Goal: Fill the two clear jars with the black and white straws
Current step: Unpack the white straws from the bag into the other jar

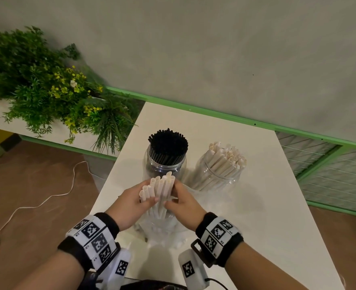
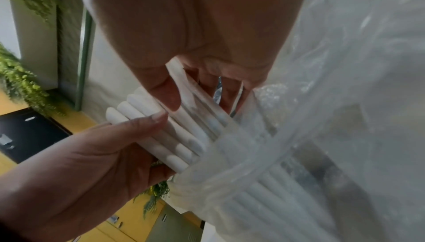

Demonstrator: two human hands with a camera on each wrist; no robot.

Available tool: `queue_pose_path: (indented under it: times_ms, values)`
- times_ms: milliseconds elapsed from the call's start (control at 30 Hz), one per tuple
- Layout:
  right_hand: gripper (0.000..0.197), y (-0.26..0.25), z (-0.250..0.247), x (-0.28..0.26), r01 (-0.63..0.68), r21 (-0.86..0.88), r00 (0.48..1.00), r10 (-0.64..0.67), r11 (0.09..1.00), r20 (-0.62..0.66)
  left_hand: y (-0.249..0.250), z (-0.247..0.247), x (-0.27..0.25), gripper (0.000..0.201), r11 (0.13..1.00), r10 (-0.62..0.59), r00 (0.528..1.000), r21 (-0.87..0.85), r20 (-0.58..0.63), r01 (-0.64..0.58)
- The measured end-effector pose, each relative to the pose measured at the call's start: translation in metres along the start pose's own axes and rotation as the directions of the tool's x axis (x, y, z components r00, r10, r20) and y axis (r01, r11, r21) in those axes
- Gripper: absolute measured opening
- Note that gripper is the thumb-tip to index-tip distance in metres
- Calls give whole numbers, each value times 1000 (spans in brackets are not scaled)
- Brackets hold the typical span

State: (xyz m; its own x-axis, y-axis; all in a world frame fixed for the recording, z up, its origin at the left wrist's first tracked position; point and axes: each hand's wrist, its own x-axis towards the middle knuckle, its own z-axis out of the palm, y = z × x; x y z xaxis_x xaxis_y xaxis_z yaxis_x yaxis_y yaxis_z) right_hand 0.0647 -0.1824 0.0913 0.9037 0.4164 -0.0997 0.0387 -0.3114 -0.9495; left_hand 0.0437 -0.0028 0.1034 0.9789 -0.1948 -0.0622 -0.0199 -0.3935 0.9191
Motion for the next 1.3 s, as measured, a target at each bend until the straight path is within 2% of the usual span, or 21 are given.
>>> queue_pose_path:
  times_ms: [67,133,233,367,433,533,667,700,767,833,867,933,1000,1167,1233,1300]
  values:
    - [58,4,1,1,-3,-17,1000,2,1000,-7,2,-3,-1,32,995,15,1000,103,-27,-12]
    - [54,5,1,2,-11,-19,1000,11,1000,-9,4,-6,-3,39,990,13,1000,140,-23,-9]
    - [50,7,2,1,-4,-27,1000,4,1000,16,3,-11,-5,54,990,-47,999,128,-24,50]
    - [58,2,7,4,35,58,999,-35,998,1,2,-17,-6,57,994,-100,994,38,35,98]
    - [64,-1,11,5,34,120,999,-35,992,6,3,-18,-5,53,995,-91,996,-31,14,91]
    - [61,0,19,9,25,131,1000,-25,991,-3,6,-13,-1,40,996,-83,994,-26,-73,81]
    - [38,4,23,14,25,159,993,-7,987,-115,6,-7,-1,27,999,-37,990,1,-139,37]
    - [34,3,21,14,24,201,989,6,979,-147,3,-8,-2,22,998,-19,982,55,-188,30]
    - [28,0,15,12,54,301,977,12,952,-215,-9,-11,-3,11,955,4,969,289,-246,69]
    - [29,-4,6,8,104,358,967,-10,928,-256,-22,-13,-4,14,846,-138,973,489,-183,212]
    - [32,-6,3,6,133,374,964,-32,918,-263,-29,-13,-4,21,810,-231,964,523,-132,266]
    - [38,-6,-1,5,162,394,959,-50,905,-279,-35,-12,-4,31,823,-322,946,481,-39,301]
    - [37,-5,-1,5,158,402,956,-38,902,-290,-36,-9,-3,37,856,-306,952,436,-5,278]
    - [29,-19,-1,11,175,341,937,-50,924,-346,-37,-6,-1,39,849,-300,954,456,3,266]
    - [25,-40,-17,11,246,333,920,-110,910,-377,-37,-9,-1,33,847,-280,960,475,14,240]
    - [25,-65,-43,8,332,328,887,-175,884,-428,-29,-14,1,27,861,-206,979,475,-7,184]
